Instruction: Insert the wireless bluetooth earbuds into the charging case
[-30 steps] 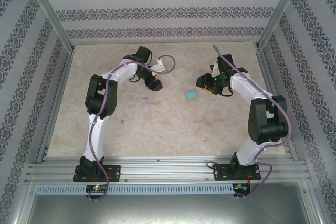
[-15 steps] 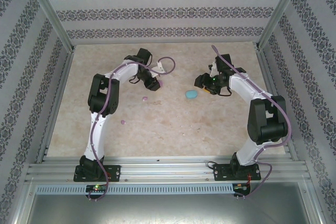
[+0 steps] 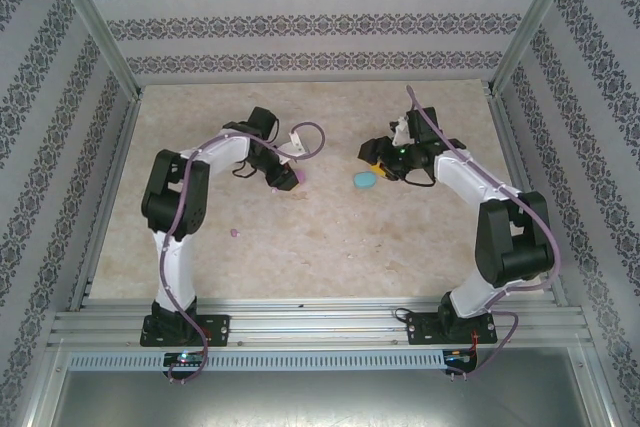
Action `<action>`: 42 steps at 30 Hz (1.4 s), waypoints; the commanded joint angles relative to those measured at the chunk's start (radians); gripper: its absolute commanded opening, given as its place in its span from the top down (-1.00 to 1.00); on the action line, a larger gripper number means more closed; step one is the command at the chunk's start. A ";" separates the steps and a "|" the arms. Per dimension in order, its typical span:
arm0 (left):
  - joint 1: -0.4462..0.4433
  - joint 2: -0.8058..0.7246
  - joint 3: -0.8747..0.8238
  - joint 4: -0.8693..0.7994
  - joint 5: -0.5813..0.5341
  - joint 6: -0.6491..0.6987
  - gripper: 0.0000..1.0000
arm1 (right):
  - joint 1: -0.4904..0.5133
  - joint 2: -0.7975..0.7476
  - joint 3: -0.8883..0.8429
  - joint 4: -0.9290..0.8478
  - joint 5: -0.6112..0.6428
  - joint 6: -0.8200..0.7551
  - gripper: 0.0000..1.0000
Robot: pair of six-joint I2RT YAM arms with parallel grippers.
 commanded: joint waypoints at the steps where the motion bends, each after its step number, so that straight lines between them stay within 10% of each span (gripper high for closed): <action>1: -0.003 -0.126 -0.078 0.167 0.141 -0.089 0.47 | 0.049 -0.034 -0.033 0.134 -0.093 0.115 -0.15; 29: -0.135 -0.385 -0.248 0.404 0.313 -0.330 0.49 | 0.201 -0.080 -0.031 0.151 -0.183 0.152 -0.26; 35: -0.140 -0.395 -0.247 0.400 0.311 -0.333 0.46 | 0.206 -0.071 -0.024 0.156 -0.198 0.167 0.28; 42: -0.136 -0.465 -0.289 0.426 0.283 -0.321 -0.01 | 0.180 -0.094 -0.072 0.264 -0.249 0.270 0.71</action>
